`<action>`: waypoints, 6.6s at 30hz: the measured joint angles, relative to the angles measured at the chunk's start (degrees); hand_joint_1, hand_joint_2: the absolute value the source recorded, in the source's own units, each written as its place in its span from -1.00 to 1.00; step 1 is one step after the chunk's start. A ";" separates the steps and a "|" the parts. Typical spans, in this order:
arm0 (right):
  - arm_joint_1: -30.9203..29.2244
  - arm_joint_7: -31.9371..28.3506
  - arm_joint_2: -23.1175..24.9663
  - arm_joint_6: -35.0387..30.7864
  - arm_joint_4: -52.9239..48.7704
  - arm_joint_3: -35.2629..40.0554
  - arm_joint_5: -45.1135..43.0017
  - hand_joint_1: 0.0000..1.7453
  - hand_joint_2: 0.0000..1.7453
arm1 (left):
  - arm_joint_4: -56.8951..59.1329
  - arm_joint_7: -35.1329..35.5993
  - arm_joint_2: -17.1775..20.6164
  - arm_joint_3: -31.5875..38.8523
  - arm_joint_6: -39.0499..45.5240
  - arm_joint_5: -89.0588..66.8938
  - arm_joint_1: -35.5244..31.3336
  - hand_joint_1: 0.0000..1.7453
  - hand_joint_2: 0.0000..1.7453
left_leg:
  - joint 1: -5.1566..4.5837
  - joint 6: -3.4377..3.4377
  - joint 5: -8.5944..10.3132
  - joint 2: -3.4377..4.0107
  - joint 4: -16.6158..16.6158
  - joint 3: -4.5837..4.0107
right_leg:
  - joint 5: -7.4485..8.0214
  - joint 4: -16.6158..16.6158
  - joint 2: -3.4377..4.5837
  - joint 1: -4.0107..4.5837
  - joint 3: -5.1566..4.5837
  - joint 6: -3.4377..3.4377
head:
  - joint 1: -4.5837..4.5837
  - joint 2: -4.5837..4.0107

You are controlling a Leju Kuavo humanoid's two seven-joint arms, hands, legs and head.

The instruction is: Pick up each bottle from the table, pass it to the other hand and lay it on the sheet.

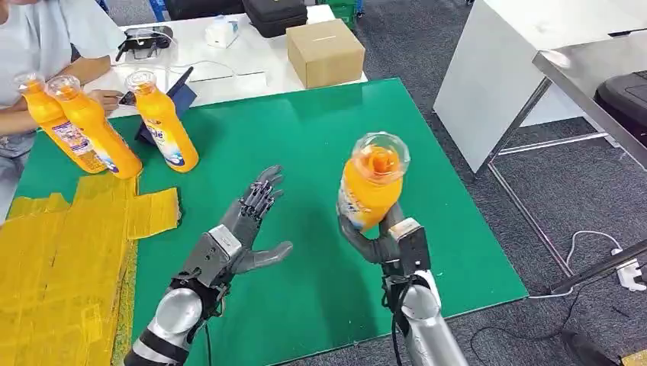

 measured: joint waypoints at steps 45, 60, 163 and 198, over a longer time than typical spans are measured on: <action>-8.94 1.16 2.73 1.57 19.32 14.88 1.97 1.00 1.00 | 3.93 -1.92 -1.16 -2.36 3.71 -2.12 -3.41 1.00 1.00 | 0.00 -0.03 0.03 -0.02 0.01 -0.03 | 0.00 0.04 -0.01 0.00 -0.05 0.00 | 0.00 0.00; -8.49 0.09 2.67 -1.27 18.41 15.01 2.03 -1.00 1.00 | 3.93 -2.32 -0.76 -2.21 8.03 -6.32 -4.34 1.00 1.00 | 0.00 -0.03 0.04 -0.02 0.01 -0.04 | 0.00 0.04 -0.01 0.00 -0.07 0.00 | 0.00 0.00; 19.23 0.26 -7.39 -19.01 -27.37 4.39 11.89 -1.00 1.00 | -3.57 -6.73 -0.28 17.55 16.07 -16.90 13.98 -1.00 1.00 | -0.08 -0.09 -0.10 -0.09 -0.01 -0.28 | -0.21 0.13 -0.13 -0.08 -0.39 -0.06 | 0.02 0.00; 18.36 -0.31 -7.52 -14.29 -26.12 -4.35 6.64 -1.00 1.00 | -8.07 -6.82 0.00 15.78 1.81 2.23 18.73 -1.00 1.00 | -0.09 -0.08 -0.07 -0.08 0.00 -0.21 | -0.18 0.15 -0.12 -0.10 -0.30 -0.06 | 0.00 0.00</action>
